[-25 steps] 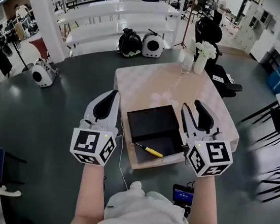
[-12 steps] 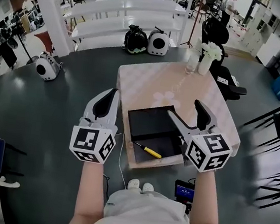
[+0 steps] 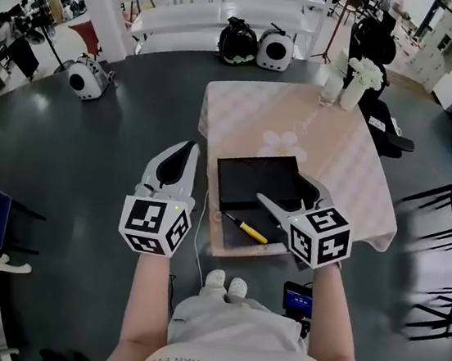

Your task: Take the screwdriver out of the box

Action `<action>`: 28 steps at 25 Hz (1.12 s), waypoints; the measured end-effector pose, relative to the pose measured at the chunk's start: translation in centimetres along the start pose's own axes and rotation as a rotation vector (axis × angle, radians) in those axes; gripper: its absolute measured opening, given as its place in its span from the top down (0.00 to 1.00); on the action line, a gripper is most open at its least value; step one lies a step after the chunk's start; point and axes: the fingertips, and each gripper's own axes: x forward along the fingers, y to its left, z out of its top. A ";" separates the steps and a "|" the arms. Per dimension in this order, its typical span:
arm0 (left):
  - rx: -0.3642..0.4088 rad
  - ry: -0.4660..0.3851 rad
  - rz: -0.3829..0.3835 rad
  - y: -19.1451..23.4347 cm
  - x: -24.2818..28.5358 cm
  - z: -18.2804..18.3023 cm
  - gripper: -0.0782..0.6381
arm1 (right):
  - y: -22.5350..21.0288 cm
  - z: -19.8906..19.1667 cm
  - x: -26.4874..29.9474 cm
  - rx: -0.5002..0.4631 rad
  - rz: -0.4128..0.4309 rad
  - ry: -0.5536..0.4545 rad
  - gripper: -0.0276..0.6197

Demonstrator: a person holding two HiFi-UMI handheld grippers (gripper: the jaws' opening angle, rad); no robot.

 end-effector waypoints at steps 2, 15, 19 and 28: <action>-0.005 0.026 0.005 0.2 -0.2 -1.2 0.88 | 0.6 -1.8 1.1 -0.004 0.031 0.059 0.36; -0.064 0.107 0.076 2.6 -1.7 -5.3 0.88 | 4.5 -12.7 6.3 -0.025 0.219 0.405 0.42; -0.073 0.118 0.100 3.4 -2.3 -5.9 0.88 | 4.9 -15.4 7.9 -0.084 0.243 0.507 0.52; -0.093 0.135 0.128 4.1 -2.8 -6.8 0.88 | 5.6 -20.0 10.0 -0.182 0.291 0.734 0.60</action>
